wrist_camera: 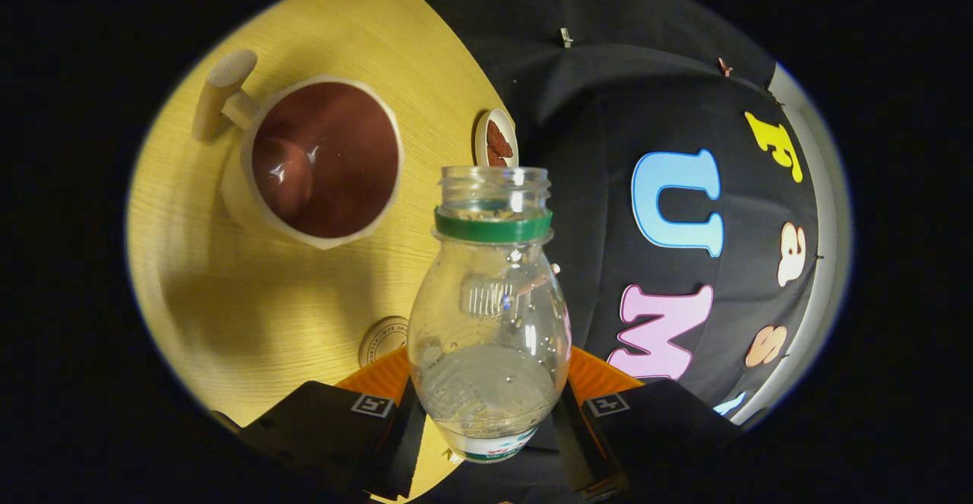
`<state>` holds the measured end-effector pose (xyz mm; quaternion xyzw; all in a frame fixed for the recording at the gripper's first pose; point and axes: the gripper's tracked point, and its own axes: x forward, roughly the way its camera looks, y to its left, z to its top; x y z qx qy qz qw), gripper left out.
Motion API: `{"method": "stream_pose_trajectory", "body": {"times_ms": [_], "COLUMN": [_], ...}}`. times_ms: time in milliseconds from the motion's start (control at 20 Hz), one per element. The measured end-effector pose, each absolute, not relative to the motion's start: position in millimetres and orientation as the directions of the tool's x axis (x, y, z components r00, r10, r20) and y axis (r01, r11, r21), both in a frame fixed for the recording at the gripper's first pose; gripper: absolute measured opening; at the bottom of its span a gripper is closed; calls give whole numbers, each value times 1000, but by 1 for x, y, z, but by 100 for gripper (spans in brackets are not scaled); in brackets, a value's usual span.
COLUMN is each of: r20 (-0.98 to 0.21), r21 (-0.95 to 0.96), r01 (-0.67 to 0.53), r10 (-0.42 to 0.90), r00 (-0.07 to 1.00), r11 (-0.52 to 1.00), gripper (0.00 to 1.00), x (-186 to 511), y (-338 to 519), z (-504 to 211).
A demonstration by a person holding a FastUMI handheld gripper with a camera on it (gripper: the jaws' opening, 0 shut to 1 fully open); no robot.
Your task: Take the bottle from table, then pour the juice into the cup, finally place the bottle on the coaster
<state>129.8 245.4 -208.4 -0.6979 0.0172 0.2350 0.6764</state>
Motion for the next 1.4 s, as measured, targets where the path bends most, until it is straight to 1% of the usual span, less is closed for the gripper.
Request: {"method": "stream_pose_trajectory", "body": {"times_ms": [800, 1250, 1400], "r20": [-352, -337, -320], "r21": [-924, -915, -913], "r01": [-283, -240, -204], "r10": [277, 289, 309], "r00": [894, 896, 896], "r11": [-258, -323, -354], "gripper": [76, 76, 76], "x": [134, 141, 141], "y": [246, 246, 249], "z": [-216, -213, -210]}}
